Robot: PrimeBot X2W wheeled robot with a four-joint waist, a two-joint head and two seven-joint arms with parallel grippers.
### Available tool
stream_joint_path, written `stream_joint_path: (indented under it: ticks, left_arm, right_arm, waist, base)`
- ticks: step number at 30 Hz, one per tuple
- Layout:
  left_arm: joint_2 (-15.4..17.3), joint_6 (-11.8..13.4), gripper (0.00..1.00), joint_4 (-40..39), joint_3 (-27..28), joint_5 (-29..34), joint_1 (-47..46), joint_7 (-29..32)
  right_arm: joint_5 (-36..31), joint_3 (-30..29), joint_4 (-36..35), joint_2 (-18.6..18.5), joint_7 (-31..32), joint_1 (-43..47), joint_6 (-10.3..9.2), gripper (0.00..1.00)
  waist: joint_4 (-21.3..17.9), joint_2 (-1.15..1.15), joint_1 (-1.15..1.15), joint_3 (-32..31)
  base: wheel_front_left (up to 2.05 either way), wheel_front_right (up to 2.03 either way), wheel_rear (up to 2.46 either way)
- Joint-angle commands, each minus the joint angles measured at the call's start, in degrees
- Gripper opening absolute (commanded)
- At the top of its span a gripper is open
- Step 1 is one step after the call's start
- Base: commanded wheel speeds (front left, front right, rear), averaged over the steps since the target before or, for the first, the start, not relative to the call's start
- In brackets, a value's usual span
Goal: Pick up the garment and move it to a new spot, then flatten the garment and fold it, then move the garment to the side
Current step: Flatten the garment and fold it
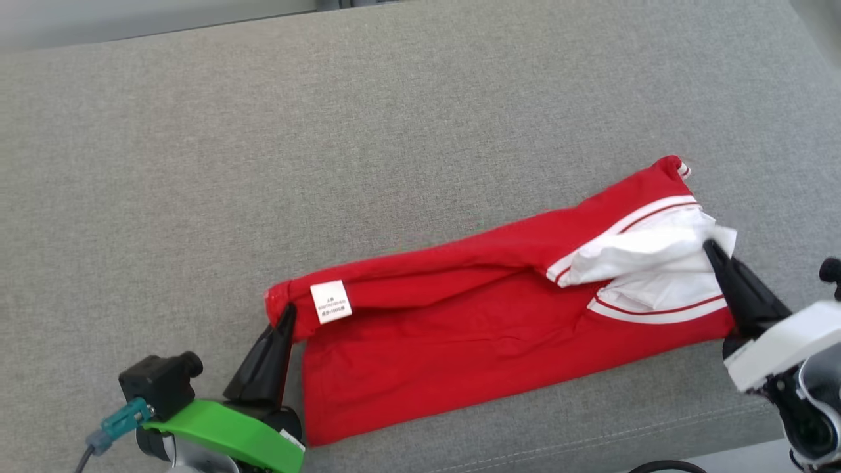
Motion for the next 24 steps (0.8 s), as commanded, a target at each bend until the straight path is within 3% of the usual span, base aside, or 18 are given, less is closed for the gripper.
stream_joint_path:
  ticks: [1, 6, 15, 20, 22, 23, 24]
  left_arm:
    - [-0.22, -0.4, 0.0, 0.49, 0.1, 0.52, 0.94, -0.37]
    - [-1.83, -2.92, 0.0, 4.36, -0.65, 1.12, 2.37, -1.16]
    - [-4.64, -6.26, 0.0, 12.45, -0.66, 5.74, 2.5, -1.94]
    - [-6.94, -8.48, 0.14, 13.33, 1.2, 8.47, 3.62, -1.91]
    - [-7.68, -9.32, 0.12, 13.21, 2.26, 9.61, 4.11, -1.88]
    - [-8.23, -9.63, 0.11, 12.98, 3.0, 10.17, 4.3, -1.89]
    - [-8.83, -10.01, 0.08, 12.8, 3.62, 10.75, 4.42, -1.9]
  right_arm:
    - [0.02, -0.34, 0.21, 0.02, 0.09, 0.97, -0.02, 0.0]
    - [-1.23, 0.79, 2.66, 1.15, 0.74, 3.0, -0.02, 0.0]
    - [-5.41, 6.43, 12.22, 0.55, -1.45, -2.89, -0.02, 0.0]
    - [-6.36, 9.41, 17.17, -0.55, -3.48, -4.86, -0.02, 0.03]
    - [-6.73, 10.22, 18.54, -0.98, -4.6, -5.42, -0.02, 0.42]
    - [-6.65, 10.46, 19.16, -1.08, -5.09, -5.51, -0.02, 1.0]
    - [-6.73, 10.74, 19.76, -1.34, -5.44, -5.54, -0.02, 1.0]
  waist:
    - [0.45, 0.0, 0.0, -0.51]
    - [0.25, 0.0, 0.0, -1.04]
    - [-0.1, 0.0, 0.0, -1.41]
    - [0.46, 0.0, 0.0, -1.73]
    - [0.76, 0.0, 0.0, -1.85]
    - [0.86, 0.0, 0.0, -1.9]
    - [0.97, 0.0, 0.0, -1.9]
  base:
    - [0.0, 0.0, 0.0]
    - [0.0, 0.0, 0.0]
    - [0.0, 0.0, 0.0]
    - [0.0, 0.0, 0.0]
    - [0.0, 0.0, 0.0]
    - [0.0, 0.0, 0.0]
    - [0.0, 0.0, 0.0]
